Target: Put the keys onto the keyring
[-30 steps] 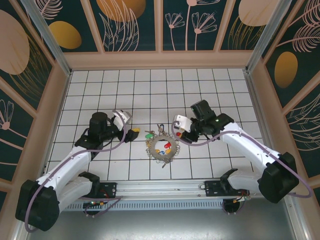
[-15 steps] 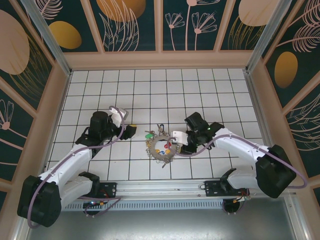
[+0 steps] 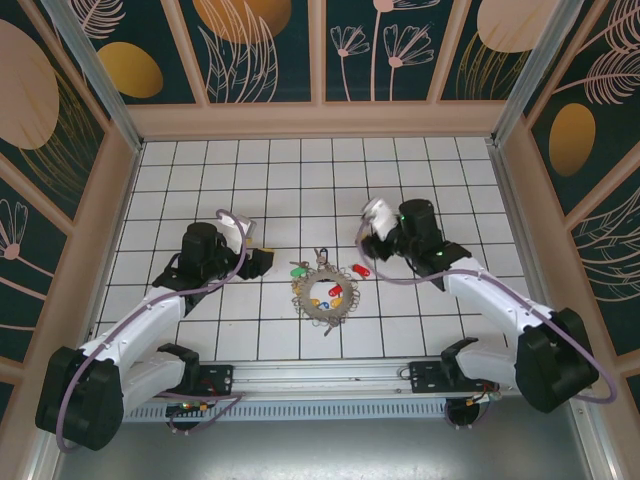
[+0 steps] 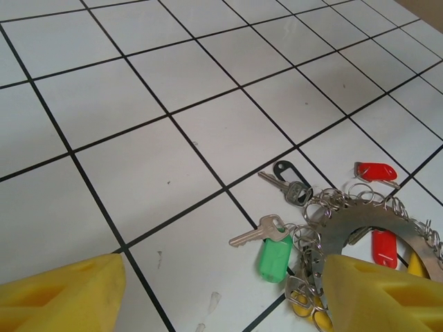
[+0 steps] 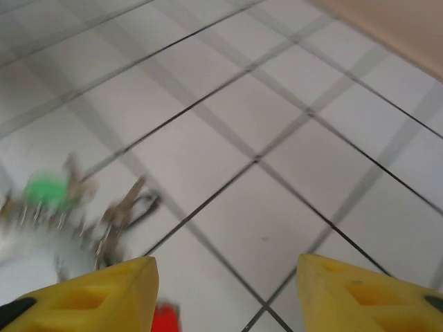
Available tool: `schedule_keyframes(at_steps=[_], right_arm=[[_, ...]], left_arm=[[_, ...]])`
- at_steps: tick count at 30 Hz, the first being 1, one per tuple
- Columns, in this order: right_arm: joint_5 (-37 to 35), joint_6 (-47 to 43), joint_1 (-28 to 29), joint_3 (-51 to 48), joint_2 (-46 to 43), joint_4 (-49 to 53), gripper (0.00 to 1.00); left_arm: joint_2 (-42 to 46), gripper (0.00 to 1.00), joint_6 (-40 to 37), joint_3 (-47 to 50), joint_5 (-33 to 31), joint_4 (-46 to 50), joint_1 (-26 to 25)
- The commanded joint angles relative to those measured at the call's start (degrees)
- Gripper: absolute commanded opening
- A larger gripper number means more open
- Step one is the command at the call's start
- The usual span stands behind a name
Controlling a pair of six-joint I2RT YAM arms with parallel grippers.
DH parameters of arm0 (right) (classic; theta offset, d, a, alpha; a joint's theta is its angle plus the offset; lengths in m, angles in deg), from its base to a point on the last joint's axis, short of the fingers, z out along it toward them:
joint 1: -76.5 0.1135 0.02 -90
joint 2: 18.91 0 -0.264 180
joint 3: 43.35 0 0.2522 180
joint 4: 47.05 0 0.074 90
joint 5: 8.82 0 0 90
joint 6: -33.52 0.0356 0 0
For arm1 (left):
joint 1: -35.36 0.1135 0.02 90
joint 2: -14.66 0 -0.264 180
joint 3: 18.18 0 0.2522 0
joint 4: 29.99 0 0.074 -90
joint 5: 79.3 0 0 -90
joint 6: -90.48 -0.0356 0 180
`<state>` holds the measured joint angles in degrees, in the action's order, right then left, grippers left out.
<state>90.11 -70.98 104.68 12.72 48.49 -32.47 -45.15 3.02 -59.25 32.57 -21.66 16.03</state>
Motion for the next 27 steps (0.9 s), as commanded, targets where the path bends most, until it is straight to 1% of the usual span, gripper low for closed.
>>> schedule_keyframes(at_steps=[1, 3, 4, 6, 7, 8, 10, 13, 16, 21, 24, 27], right_arm=[[-15.76, 37.44, -0.71, 8.18, -1.05, 4.03, 0.52], [-16.4, 48.6, -1.6, 10.11, -0.15, 11.47, 0.51], [-14.52, 52.85, -2.31, 10.51, 0.28, 14.49, 0.49], [-6.82, 58.21, -3.74, 9.07, 0.77, 15.08, 0.43], [-3.33, 60.8, -3.58, 7.72, 1.01, 14.23, 0.38], [-0.71, 62.63, -2.82, 7.22, 2.0, 13.91, 0.37], [2.21, 63.33, -0.59, 8.44, 5.42, 15.95, 0.37], [5.4, 60.63, 2.46, 11.23, 12.35, 19.16, 0.37], [9.9, 60.51, 2.84, 11.4, 17.95, 18.72, 0.36], [11.07, 58.24, 5.45, 14.02, 25.19, 22.22, 0.36], [11.68, 57.89, 6.45, 14.18, 27.69, 21.8, 0.36], [10.34, 58.26, 7.39, 14.23, 28.14, 21.85, 0.35]], left_arm=[[1.05, 0.75, 0.34, 1.99, -1.25, -3.85, 0.36], [1.48, 0.75, -0.06, 2.89, -2.19, -5.29, 0.35], [1.72, 0.75, -0.2, 3.28, -2.55, -5.89, 0.35], [1.98, 0.75, -0.48, 3.75, -3.09, -6.62, 0.4], [2.13, 0.75, -0.68, 3.97, -3.32, -6.93, 0.35], [2.21, 0.75, -0.92, 4.1, -3.62, -7.04, 0.35], [2.25, 0.75, -1.24, 4.28, -4.26, -7.11, 0.35], [2.16, 0.75, -1.22, 4.72, -5.04, -7.38, 0.36], [2.26, 0.75, -1.09, 4.54, -5.26, -7.07, 0.33], [3.11, 0.75, -0.46, 4.96, -5.53, -6.62, 0.35], [3.64, 0.75, -0.26, 5.16, -5.64, -7.11, 0.35], [3.65, 0.75, 0.21, 5.16, -5.7, -7.09, 0.35]])
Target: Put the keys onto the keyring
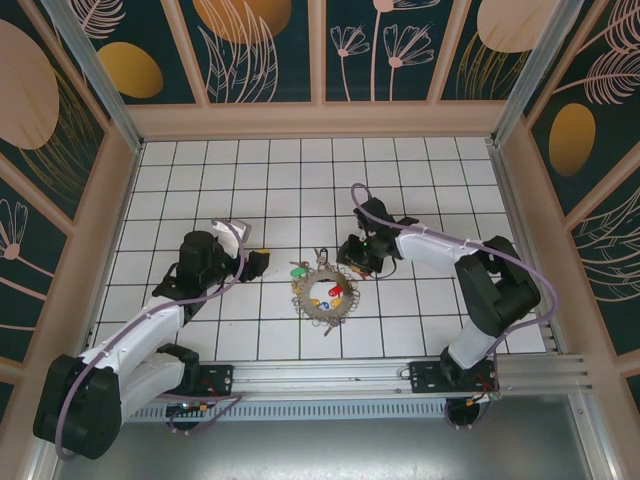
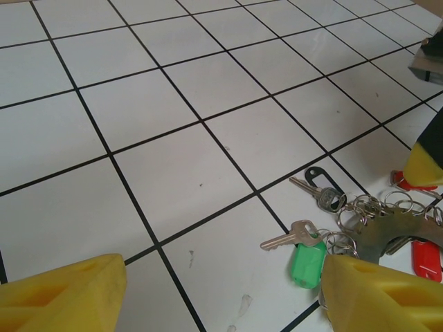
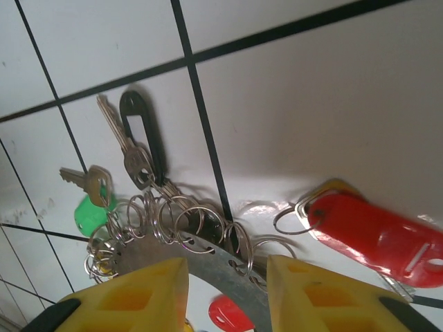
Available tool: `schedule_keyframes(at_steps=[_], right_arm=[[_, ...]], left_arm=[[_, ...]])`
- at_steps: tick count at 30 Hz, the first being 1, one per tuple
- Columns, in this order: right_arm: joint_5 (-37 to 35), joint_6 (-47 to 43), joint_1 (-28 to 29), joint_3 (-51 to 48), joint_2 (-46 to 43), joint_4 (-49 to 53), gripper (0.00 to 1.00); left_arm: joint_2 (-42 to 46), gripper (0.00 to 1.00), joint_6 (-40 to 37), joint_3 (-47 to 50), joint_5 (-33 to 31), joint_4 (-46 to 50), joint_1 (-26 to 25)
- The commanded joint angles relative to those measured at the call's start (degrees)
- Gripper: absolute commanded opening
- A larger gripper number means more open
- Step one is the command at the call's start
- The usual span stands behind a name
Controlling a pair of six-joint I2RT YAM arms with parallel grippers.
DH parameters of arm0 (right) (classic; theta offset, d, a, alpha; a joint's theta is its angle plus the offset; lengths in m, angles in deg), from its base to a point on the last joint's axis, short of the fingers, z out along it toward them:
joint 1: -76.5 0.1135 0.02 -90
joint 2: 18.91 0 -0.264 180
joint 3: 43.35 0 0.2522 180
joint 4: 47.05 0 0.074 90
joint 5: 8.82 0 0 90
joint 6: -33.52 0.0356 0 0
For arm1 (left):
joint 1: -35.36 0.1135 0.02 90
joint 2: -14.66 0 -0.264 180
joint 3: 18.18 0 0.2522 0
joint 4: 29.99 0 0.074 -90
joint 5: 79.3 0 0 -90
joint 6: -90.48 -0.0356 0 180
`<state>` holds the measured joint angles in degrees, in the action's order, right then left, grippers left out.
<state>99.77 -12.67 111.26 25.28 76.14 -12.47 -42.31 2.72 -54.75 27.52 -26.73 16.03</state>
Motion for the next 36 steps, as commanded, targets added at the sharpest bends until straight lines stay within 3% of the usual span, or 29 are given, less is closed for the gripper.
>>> schedule_keyframes(at_steps=[1, 6, 10, 15, 19, 25, 30, 34, 36], right_arm=[[0.18, -0.3, 0.9, 1.66, 0.13, 2.21, 0.34], [-4.02, -3.59, 0.71, -1.38, -7.23, 6.7, 0.33], [-2.34, -2.98, 0.96, -7.95, -13.54, 8.66, 0.28], [1.55, -1.77, 4.65, -16.73, -21.24, 6.78, 0.31], [-1.46, -7.75, 5.93, -20.92, -26.12, 5.08, 0.37], [0.78, -8.04, 4.06, -22.01, -20.31, -2.09, 0.4], [3.66, -9.61, 4.06, -18.92, -14.93, -4.88, 0.41], [7.36, -9.13, 6.49, -18.54, -11.99, -8.98, 0.41], [8.39, -8.38, 7.82, -17.65, -10.81, -10.73, 0.41]], left_arm=[[0.86, 0.75, 0.71, 0.6, -0.56, -1.98, 0.35], [2.09, 0.74, 1.2, 1.38, 1.2, -2.68, 0.34], [2.74, 0.73, -0.62, 2.49, 5.89, -4.79, 0.23], [4.03, 0.73, -8.18, 3.42, 14.54, -6.4, -1.46], [2.84, 0.73, -14.07, 2.47, 16.31, -4.43, -2.73], [-1.06, 0.71, -19.54, -1.07, 17.46, 0.25, -3.04], [-0.89, 0.72, -25.78, -2.52, 13.35, 6.2, -3.13], [1.45, 0.73, -15.61, -1.5, 2.06, 1.99, -2.49], [3.35, 0.73, -12.01, 0.09, 2.87, -0.8, -1.31]])
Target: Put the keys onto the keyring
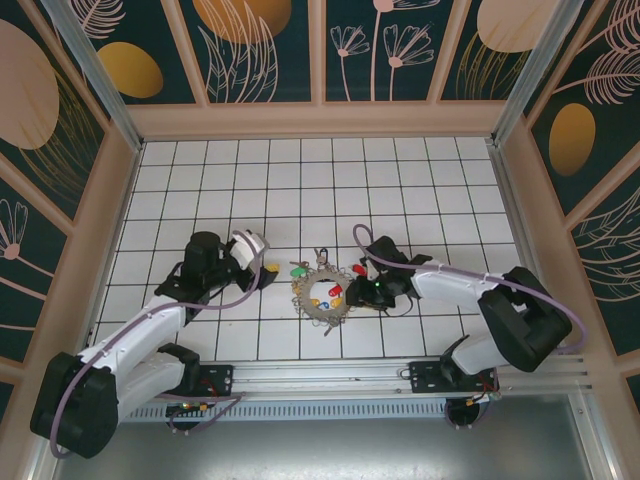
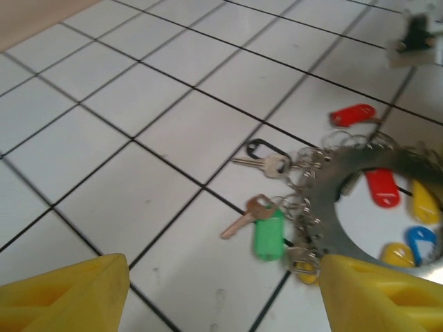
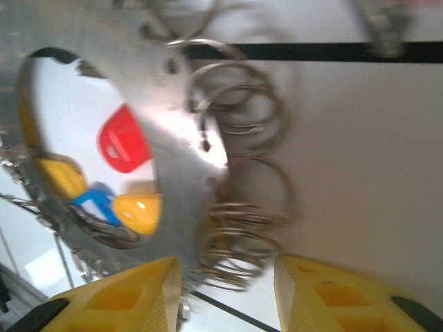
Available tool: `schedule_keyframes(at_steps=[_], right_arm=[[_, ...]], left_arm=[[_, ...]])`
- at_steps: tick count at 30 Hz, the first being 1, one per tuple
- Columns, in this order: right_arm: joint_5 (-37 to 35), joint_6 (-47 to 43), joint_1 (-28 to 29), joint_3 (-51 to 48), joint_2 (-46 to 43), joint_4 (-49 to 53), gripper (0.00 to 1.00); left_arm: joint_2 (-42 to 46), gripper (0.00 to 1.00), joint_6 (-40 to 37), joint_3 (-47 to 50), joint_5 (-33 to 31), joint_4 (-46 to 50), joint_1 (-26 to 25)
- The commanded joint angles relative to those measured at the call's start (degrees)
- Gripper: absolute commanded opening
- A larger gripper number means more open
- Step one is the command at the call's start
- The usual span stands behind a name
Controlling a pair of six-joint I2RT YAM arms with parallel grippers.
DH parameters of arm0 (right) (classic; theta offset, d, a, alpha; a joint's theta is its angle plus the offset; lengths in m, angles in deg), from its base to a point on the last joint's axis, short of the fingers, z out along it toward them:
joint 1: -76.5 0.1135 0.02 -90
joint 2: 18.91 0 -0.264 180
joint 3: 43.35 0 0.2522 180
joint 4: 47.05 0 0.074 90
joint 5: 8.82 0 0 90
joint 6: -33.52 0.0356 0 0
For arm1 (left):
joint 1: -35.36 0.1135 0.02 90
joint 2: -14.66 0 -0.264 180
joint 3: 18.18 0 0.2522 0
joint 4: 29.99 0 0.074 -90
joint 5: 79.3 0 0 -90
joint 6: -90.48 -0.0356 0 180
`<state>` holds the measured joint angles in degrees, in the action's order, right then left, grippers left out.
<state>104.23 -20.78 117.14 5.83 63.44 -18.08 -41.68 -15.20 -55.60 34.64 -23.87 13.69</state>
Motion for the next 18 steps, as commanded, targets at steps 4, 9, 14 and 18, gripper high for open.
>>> schedule_keyframes(at_steps=[4, 9, 14, 18], right_arm=[[6.0, 2.11, 4.98, 4.52, 4.81, -10.09, 0.41], [6.7, 3.21, 8.52, 10.95, 8.84, -14.92, 0.42], [2.88, -4.49, 9.12, 14.32, 6.57, -8.57, 0.43], [-3.81, -14.93, 7.79, 13.72, 0.99, 1.15, 0.44]], left_arm=[[5.5, 0.73, 13.83, 3.06, -2.21, -7.36, 4.37], [4.36, 0.73, 15.29, 1.37, -1.77, -4.16, 8.24], [-1.3, 0.73, 17.18, -2.61, 1.48, -1.96, 9.47], [-4.72, 0.72, 15.81, -4.17, 2.87, -1.6, 9.48]])
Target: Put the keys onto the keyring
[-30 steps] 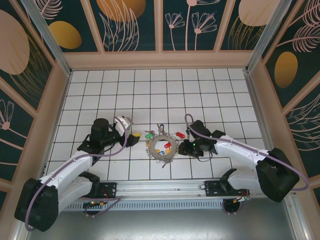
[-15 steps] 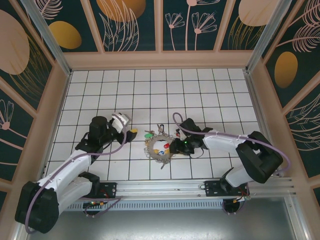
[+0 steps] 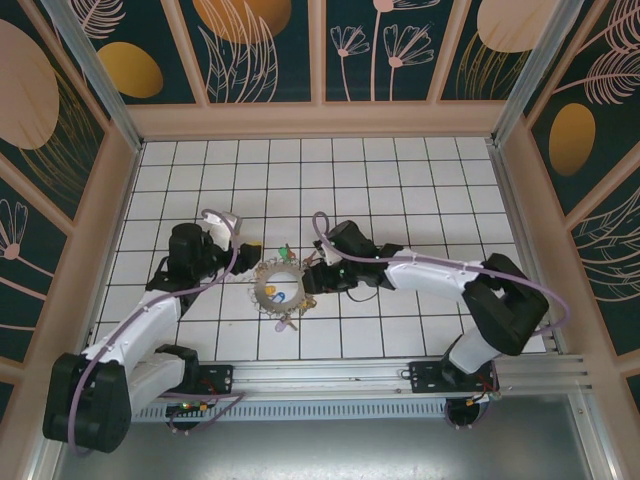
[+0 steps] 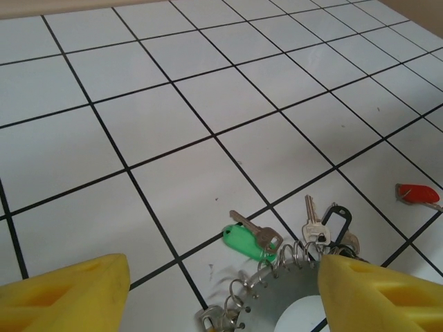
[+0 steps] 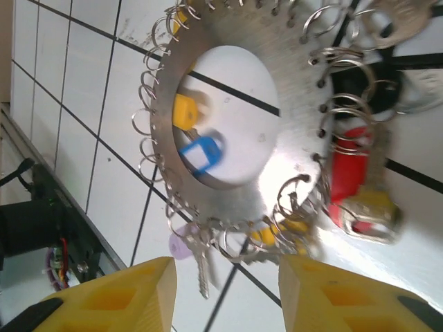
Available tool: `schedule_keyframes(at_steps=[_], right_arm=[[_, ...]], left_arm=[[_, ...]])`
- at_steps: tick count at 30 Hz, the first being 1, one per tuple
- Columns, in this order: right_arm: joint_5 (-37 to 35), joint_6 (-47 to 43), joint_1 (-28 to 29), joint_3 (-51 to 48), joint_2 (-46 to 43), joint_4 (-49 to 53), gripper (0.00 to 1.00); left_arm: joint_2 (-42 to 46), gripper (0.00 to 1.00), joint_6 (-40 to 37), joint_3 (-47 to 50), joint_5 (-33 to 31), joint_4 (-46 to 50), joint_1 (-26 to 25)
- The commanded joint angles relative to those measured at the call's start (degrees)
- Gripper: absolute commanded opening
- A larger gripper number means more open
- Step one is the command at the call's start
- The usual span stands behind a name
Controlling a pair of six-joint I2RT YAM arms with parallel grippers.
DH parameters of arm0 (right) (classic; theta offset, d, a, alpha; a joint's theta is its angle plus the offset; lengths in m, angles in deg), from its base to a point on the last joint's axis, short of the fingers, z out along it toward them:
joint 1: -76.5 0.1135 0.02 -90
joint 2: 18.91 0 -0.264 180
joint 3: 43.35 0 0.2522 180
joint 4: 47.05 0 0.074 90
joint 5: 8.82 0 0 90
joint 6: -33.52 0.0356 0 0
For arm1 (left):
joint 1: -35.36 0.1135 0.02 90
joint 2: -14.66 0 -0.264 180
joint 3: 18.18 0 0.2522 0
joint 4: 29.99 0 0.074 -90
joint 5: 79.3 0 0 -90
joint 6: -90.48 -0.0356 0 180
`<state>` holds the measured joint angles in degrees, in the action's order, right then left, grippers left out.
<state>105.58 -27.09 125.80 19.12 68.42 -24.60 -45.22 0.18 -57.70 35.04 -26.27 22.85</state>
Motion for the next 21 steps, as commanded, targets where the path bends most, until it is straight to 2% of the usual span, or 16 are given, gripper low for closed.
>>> schedule_keyframes(at_steps=[1, 4, 10, 14, 19, 21], right_arm=[[-5.82, -11.07, -1.57, 0.06, -5.15, 9.22, 0.44], [-8.76, -19.67, -2.28, -2.01, -8.59, 10.0, 0.43], [2.08, -45.71, -0.96, -10.96, -15.75, -3.39, 0.45], [0.6, -57.83, -0.87, -13.81, -15.0, -7.03, 0.45], [1.83, -62.77, -0.04, -10.13, -8.5, -4.81, 0.44], [3.1, -62.6, 1.77, -8.46, -5.64, -5.01, 0.48]], left_arm=[[-1.76, 0.72, -0.63, -2.29, 2.67, 0.96, 0.29], [-2.43, 0.7, -6.0, -2.58, 5.12, 2.01, 0.22], [-3.27, 0.7, -16.53, -3.17, 4.21, 8.15, 0.2], [-3.4, 0.69, -20.73, -2.04, 4.37, 8.52, -0.33], [-4.35, 0.69, -22.18, -1.06, 1.06, 7.4, -1.02], [-4.87, 0.7, -21.83, -0.34, 0.05, 5.88, -1.15]])
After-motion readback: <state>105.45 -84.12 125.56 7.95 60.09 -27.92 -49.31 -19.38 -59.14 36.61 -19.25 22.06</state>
